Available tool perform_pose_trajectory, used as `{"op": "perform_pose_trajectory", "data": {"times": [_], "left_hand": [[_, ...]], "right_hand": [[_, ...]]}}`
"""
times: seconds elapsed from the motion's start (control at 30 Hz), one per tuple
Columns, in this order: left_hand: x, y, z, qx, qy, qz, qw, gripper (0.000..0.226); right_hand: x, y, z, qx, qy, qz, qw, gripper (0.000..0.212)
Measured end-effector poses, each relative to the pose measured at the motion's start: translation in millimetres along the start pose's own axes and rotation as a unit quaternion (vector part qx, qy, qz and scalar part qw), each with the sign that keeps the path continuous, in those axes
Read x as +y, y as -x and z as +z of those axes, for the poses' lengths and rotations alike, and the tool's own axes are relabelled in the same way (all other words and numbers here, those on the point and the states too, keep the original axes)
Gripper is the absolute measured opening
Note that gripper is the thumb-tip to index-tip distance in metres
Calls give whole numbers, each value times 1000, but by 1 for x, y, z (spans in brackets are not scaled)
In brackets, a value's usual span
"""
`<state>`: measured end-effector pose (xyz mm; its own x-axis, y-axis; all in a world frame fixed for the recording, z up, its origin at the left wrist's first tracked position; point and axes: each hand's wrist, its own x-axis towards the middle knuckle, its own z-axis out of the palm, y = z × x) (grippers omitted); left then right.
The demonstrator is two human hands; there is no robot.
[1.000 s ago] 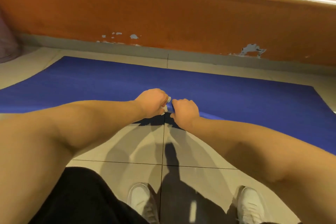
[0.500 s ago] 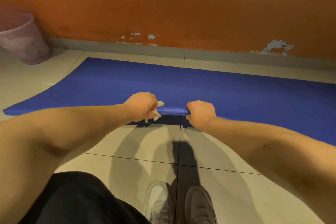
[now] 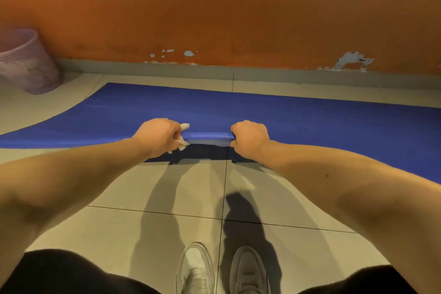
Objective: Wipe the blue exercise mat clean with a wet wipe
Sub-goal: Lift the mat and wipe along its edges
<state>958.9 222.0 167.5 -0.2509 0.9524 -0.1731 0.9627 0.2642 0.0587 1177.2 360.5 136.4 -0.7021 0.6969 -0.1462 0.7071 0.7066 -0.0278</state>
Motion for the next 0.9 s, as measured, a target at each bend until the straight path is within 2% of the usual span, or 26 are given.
{"op": "perform_pose_trajectory", "data": {"times": [0.13,0.27,0.37,0.43,0.57,0.73,0.9], "left_hand": [[-23,5,-7,19,-66,-56,996,22],[-15,1,-20,10,-64,-38,997,15],[-15,-4,-23,30,-34,-35,998,16],[-13,-7,-26,33,-51,-15,998,15],[-20,-11,-28,52,-75,23,996,20],[-40,-5,-23,30,-105,44,993,19],[-101,11,-28,0,-82,-12,997,30]], "right_hand": [[4,-7,-12,5,-25,3,1000,5],[-10,-7,-16,-1,-3,-32,999,15],[-43,-15,-15,19,21,-79,996,25],[-66,-26,-14,21,20,-79,996,28],[-101,-46,-9,-14,25,-45,999,19],[-105,-53,-9,-2,39,-49,998,15],[-102,-55,-13,17,31,-48,998,14]]}}
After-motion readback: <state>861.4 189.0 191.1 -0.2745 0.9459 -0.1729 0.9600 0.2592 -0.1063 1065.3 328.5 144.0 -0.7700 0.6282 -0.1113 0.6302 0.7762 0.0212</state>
